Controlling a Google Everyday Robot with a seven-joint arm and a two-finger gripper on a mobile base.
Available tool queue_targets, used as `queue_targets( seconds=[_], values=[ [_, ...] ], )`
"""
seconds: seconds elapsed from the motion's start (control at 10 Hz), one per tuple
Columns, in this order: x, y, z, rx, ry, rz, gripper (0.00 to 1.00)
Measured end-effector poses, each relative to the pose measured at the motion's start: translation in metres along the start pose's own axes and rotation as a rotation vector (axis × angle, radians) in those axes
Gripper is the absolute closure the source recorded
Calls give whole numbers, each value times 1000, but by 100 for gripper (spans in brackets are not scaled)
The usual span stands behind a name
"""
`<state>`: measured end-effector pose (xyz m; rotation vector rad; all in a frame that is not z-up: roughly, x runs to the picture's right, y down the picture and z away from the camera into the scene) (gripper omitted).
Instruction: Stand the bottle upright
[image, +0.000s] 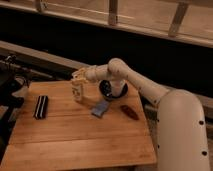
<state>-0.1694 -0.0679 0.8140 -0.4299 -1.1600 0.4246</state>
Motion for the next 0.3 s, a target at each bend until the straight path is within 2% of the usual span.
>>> queue_targets(
  seconds=[0.2, 0.3],
  values=[
    [-1, 0, 2, -22, 2, 6, 27],
    [-2, 1, 0, -47, -15, -30, 38]
  ],
)
